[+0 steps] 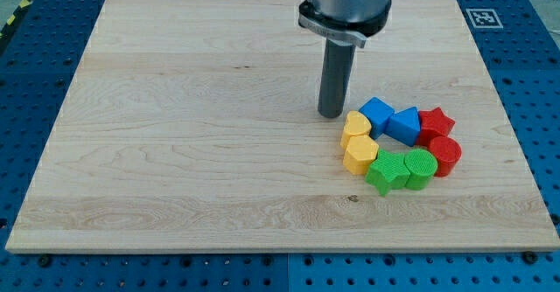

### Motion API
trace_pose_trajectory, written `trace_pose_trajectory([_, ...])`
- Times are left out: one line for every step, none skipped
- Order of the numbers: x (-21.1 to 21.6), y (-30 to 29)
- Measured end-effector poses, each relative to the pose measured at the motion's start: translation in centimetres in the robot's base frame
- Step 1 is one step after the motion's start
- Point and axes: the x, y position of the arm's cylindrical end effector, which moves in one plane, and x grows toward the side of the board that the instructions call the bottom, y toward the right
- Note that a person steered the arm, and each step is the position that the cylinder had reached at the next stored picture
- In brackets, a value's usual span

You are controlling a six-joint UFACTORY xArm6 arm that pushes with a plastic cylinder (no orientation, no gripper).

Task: Move your arm above the blue cube

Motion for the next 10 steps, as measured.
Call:
trace_pose_trajectory([-1.0, 0.0])
trace_pose_trajectory([-1.3, 0.0])
trace_pose_trajectory([-4.1, 1.3])
trace_pose_trajectory([-5.4, 6.2])
trace_pose_trajectory([-4.3, 13.0])
trace_pose_trajectory([-0.3, 21.3])
trace_pose_trajectory([2.7, 21.9])
trace_pose_trajectory([1.1, 21.7])
trace_pose_trajectory([-1.4, 16.8])
trace_pose_trajectory([-2.4, 13.1])
